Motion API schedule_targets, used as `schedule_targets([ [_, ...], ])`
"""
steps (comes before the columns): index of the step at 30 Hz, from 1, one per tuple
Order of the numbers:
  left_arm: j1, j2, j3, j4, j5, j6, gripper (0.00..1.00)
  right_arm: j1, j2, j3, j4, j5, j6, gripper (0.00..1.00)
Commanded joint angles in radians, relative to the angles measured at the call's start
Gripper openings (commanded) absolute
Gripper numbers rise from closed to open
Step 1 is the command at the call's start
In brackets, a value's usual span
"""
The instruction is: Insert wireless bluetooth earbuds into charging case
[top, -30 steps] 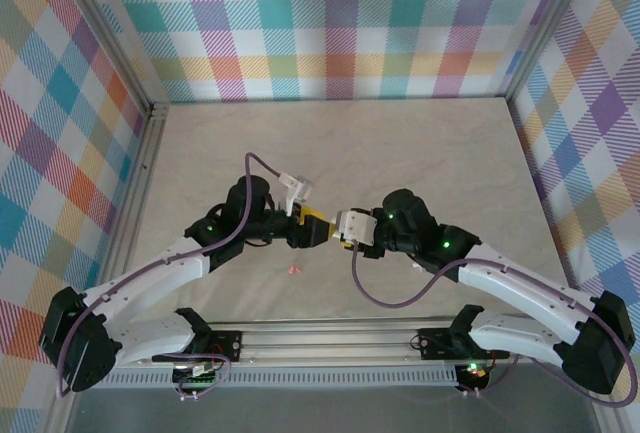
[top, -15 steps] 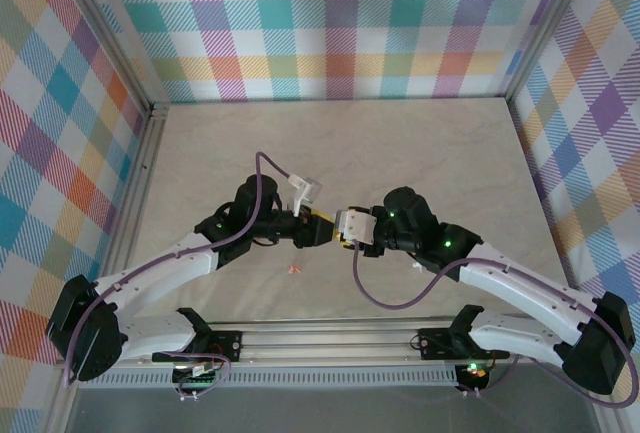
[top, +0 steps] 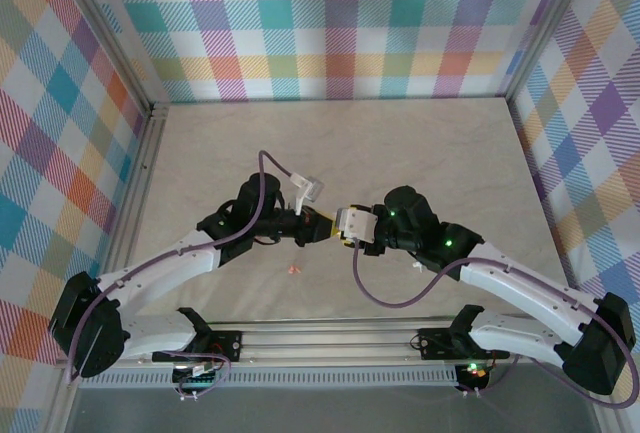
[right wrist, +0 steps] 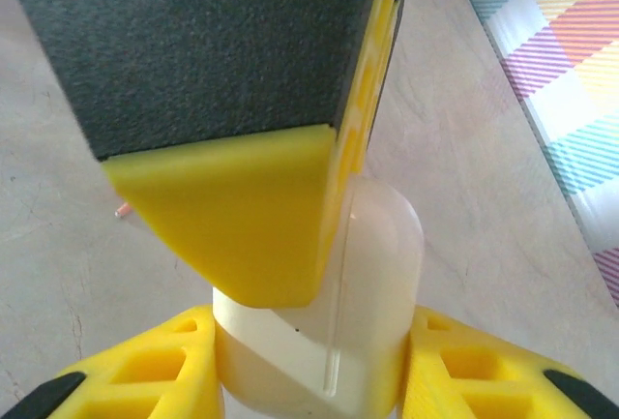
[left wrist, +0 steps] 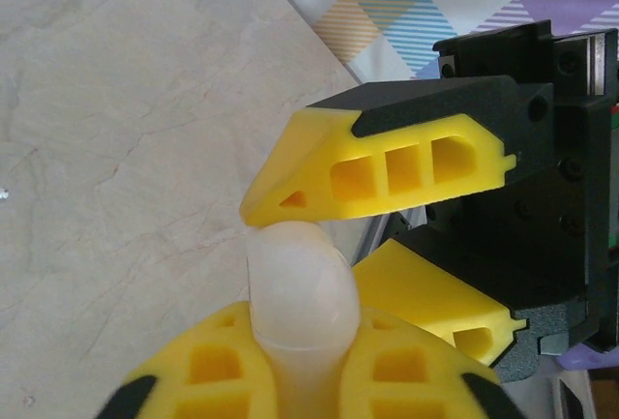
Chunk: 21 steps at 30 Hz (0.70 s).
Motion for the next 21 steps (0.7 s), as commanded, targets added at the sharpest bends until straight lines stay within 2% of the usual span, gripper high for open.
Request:
schedule_targets([
  [1,-0.007,0.0,0.026,-0.026,0.013,0.013,0.0,0.008,0.009,0.045,0.017,0.008,0.025,0.38],
  [4,-0.006,-0.029,0.018,-0.052,-0.028,0.036,0.0,0.005,0.002,0.06,0.009,-0.013,0.082,0.58],
  [7,-0.004,-0.088,-0.021,-0.02,-0.117,0.062,0.0,-0.054,-0.023,0.083,-0.004,-0.131,0.22,0.63],
  [10,-0.001,-0.169,-0.182,0.283,-0.206,0.042,0.0,-0.191,-0.017,0.105,0.011,-0.373,0.45,0.65],
  [12,0.002,-0.188,-0.242,0.403,-0.224,0.066,0.0,-0.23,0.002,0.114,0.02,-0.469,0.517,0.65],
  [17,0.005,-0.134,-0.158,0.3,-0.098,0.139,0.0,-0.232,0.069,0.158,-0.027,-0.5,0.531,0.67],
  [21,0.004,-0.134,-0.191,0.402,-0.077,0.123,0.0,-0.232,0.118,0.187,-0.066,-0.52,0.505,0.67],
])
